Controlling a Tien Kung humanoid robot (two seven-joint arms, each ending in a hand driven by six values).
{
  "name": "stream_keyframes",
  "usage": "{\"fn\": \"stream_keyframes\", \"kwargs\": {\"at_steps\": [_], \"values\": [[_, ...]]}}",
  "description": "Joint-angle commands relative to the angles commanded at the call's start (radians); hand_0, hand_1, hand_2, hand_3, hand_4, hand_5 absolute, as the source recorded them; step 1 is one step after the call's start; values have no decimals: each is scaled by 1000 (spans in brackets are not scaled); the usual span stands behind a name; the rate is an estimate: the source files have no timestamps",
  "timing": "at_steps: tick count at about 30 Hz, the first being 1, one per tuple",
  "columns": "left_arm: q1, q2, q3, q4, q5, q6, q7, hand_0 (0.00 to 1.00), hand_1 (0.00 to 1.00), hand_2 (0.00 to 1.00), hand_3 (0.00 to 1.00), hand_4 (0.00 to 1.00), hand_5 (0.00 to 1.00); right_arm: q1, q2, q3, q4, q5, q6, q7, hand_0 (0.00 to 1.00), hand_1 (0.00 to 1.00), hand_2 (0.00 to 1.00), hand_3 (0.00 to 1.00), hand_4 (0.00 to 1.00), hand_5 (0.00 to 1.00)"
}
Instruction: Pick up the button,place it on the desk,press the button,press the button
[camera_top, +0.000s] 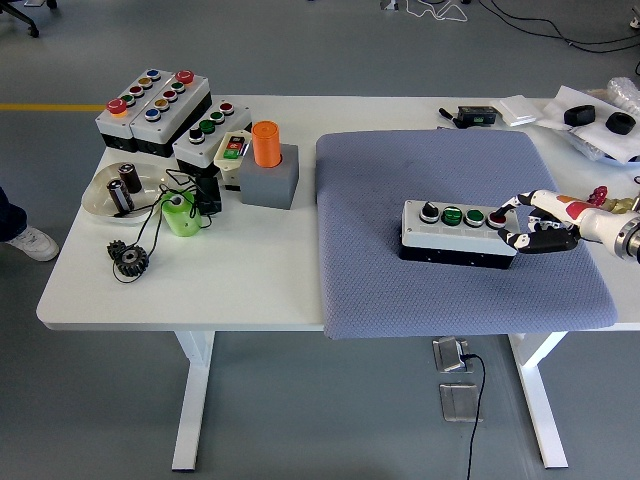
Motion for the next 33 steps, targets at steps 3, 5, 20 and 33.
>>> {"fn": "stream_keyframes", "kwargs": {"at_steps": [3, 5, 20, 33], "values": [[-5, 1, -2, 0, 1, 1, 0, 718, 783, 814, 674, 431, 966, 7, -2, 14, 14, -6, 0, -1, 204, 2, 116, 761, 612, 475], [-7, 2, -3, -1, 3, 1, 1, 718, 783, 814, 674, 431, 966, 8, -3, 23, 26, -9, 0, -2, 204, 2, 116, 761, 612, 475], [-18, 1, -10, 0, 5, 3, 2, 718, 783, 814, 674, 431, 963, 19, 38, -15, -7, -7, 2, -7, 204, 2, 117, 761, 615, 484], [-28, 2, -17, -1, 11, 4, 1, 718, 782, 814, 675, 433, 963, 27, 65, -52, -52, -5, 7, -11, 205, 2, 117, 760, 616, 489]]}}
